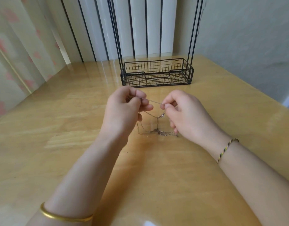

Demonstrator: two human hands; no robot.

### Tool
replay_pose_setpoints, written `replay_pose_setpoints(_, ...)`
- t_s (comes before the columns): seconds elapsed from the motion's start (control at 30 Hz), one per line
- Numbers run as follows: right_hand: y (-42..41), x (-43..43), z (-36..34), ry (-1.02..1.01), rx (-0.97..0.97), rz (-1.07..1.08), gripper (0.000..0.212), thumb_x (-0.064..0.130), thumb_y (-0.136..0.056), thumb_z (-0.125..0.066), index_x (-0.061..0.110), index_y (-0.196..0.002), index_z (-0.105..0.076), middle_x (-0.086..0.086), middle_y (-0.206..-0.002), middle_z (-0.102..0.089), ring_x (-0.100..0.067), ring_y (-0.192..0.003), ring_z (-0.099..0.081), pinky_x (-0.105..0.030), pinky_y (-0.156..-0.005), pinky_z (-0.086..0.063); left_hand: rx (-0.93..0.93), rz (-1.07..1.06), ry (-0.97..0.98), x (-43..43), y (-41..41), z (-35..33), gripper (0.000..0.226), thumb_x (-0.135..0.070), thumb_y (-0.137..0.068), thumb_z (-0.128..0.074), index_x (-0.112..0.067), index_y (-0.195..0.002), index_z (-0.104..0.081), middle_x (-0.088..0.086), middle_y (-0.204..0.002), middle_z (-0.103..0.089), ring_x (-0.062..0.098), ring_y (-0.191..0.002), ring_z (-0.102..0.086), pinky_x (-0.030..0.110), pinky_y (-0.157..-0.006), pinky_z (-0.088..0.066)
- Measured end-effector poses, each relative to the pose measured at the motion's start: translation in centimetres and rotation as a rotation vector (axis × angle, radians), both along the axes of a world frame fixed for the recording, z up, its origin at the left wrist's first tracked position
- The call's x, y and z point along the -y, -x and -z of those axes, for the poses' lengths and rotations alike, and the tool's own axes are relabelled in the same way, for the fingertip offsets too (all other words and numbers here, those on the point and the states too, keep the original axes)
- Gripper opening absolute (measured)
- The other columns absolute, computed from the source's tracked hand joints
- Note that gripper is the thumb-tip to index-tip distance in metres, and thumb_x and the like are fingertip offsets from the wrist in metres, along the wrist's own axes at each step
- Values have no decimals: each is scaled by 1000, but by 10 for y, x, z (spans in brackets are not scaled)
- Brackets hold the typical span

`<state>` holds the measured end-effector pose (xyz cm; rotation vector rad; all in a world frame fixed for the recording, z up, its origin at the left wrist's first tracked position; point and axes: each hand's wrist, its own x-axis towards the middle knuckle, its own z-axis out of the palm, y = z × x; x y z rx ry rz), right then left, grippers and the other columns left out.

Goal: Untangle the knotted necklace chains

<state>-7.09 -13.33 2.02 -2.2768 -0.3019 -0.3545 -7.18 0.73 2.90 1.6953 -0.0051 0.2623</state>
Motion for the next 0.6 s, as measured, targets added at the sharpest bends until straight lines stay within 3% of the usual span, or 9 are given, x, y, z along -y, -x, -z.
replay_pose_setpoints(0.1,1,-1,-2,-155,-85,12,14,8,-92,-43,12,-83,-53,0,-57,-53,-6,-35,-47,-20,-39,-41,-70,30,100,0,0,0,18,-3,-96,-45,-15,-88,-56,-2,-72,-60,6,-52,-55,16,-43,-37)
replay_pose_setpoints(0.23,1,0,-6,-529,-190,17,18,6,-93,-38,10,-80,-49,-8,-77,-58,-15,-41,-55,-30,-41,-48,23,-25,-164,-2,-2,5,9,-23,-94,-57,-18,-86,-57,-5,-67,-60,0,-46,-44,17,-45,-36)
replay_pose_setpoints(0.37,-1,2,-9,-712,-230,58,22,5,-93,-36,13,-77,-50,-5,-79,-66,-18,-69,-66,-35,-65,-55,119,-62,-405,1,0,6,27,-41,-93,-54,-14,-86,-57,-1,-63,-61,1,-46,-50,16,-45,-35)
replay_pose_setpoints(0.47,-3,4,-10,-908,-290,30,24,4,-92,-33,12,-77,-49,-5,-65,-63,-22,-75,-68,-37,-77,-56,110,-84,-493,1,1,6,46,-51,-91,-49,-8,-84,-61,10,-65,-61,19,-57,-55,34,-55,-43)
replay_pose_setpoints(0.53,-3,4,-11,-993,-306,-10,24,3,-93,-31,11,-77,-48,-2,-55,-49,-22,-60,-60,-38,-72,-57,93,-100,-495,2,3,5,49,-52,-92,-47,-6,-81,-63,6,-59,-59,24,-58,-55,40,-58,-45)
replay_pose_setpoints(0.6,-2,5,-10,-928,-259,1,23,1,-91,-34,11,-77,-50,3,-51,-38,-14,-46,-42,-32,-53,-53,89,-122,-489,1,3,5,46,-49,-93,-47,-10,-76,-63,-7,-50,-53,17,-55,-52,33,-56,-42)
